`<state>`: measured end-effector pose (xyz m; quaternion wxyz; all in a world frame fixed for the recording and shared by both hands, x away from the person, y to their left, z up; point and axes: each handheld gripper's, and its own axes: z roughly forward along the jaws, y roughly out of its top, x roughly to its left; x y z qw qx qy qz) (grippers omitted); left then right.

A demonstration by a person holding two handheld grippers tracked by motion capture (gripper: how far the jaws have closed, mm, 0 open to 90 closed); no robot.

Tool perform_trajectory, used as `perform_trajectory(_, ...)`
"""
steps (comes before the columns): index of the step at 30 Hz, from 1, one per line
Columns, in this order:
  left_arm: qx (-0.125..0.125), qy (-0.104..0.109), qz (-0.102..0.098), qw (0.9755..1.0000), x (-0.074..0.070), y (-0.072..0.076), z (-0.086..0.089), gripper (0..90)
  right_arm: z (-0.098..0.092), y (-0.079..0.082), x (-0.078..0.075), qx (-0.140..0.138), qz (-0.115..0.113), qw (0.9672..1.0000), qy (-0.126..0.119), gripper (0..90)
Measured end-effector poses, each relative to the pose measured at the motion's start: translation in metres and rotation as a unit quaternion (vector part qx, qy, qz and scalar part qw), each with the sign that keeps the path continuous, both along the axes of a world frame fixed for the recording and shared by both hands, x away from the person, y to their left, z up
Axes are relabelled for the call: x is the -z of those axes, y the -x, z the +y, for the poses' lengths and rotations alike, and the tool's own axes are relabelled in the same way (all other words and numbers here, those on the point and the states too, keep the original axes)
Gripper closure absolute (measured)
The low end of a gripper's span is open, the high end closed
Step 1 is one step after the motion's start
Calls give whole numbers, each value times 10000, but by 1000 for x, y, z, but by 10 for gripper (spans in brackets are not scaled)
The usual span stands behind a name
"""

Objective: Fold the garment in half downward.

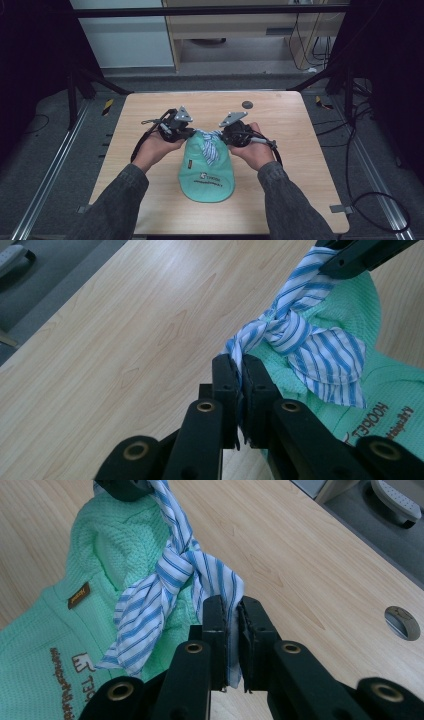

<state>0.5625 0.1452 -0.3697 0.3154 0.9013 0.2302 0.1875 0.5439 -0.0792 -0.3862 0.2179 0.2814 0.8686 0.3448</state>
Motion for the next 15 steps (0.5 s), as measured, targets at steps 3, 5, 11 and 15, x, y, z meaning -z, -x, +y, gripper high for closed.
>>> perform_trajectory(3,-9,-46,-29,10000,0,0,-1,863,0,-2,0,-19,-29,10000,31,828)
perform_trajectory(5,-35,-22,-48,10000,0,-1,0,864,0,-4,1,-11,-39,10000,45,828)
perform_trajectory(11,-66,-3,-74,10000,-1,-3,2,864,4,-6,-1,-28,-98,9999,82,828)
perform_trajectory(15,-72,-24,-69,9999,0,-3,4,863,5,-6,0,-53,-114,9999,115,828)
